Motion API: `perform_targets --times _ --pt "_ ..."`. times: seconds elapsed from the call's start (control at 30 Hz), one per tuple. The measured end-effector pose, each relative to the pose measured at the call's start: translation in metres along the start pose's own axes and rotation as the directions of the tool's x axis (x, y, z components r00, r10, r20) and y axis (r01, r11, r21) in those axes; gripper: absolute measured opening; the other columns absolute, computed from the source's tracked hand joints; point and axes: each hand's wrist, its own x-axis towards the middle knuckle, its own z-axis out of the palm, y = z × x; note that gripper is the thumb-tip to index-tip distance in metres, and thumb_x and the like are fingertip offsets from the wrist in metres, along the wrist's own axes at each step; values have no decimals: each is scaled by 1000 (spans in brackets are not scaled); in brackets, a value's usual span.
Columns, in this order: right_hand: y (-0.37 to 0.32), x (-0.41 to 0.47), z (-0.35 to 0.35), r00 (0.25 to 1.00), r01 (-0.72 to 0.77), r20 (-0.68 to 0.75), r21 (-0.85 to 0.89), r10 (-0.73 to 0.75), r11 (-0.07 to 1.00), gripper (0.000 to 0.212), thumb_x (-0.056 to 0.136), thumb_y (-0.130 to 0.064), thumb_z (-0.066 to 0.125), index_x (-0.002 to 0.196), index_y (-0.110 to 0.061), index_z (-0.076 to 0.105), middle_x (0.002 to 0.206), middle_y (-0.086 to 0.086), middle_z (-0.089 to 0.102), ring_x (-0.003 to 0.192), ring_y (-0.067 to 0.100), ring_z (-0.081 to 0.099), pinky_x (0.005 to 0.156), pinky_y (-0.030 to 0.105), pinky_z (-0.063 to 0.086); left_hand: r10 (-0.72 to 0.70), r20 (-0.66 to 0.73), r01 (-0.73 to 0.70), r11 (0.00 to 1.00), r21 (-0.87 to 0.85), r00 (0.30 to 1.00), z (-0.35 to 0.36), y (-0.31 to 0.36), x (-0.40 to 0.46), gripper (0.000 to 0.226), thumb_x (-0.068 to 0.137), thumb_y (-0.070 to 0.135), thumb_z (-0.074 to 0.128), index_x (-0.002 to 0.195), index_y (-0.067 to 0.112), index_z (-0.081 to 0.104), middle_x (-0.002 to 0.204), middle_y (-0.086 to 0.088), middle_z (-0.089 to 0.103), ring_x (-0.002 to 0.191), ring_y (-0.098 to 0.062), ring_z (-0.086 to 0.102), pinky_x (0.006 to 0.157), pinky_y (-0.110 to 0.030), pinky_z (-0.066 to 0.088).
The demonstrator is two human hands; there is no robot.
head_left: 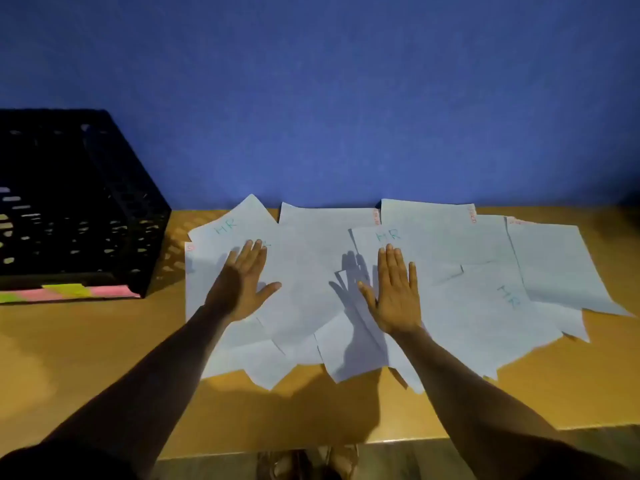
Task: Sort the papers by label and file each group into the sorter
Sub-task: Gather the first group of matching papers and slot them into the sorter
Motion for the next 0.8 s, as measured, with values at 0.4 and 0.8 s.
perform_targets --times 0.4,0.8 --pt "5 -66 49 917 -85 383 -94 115 992 82 96 -63 24 154 -15 -8 163 6 -10 149 23 -12 119 39 -8 -15 465 36 999 -36 885 73 35 -60 112 75 85 24 154 14 -10 160 -7 -22 147 -23 -20 118 -37 -11" --pt "1 -64 53 875 -199 441 -47 199 979 61 104 -35 30 155 -13 5 164 7 3 151 25 1 119 37 -2 -90 431 95 995 9 898 78 49 -66 60 103 37 36 155 22 11 164 2 2 151 -19 0 121 -34 4"
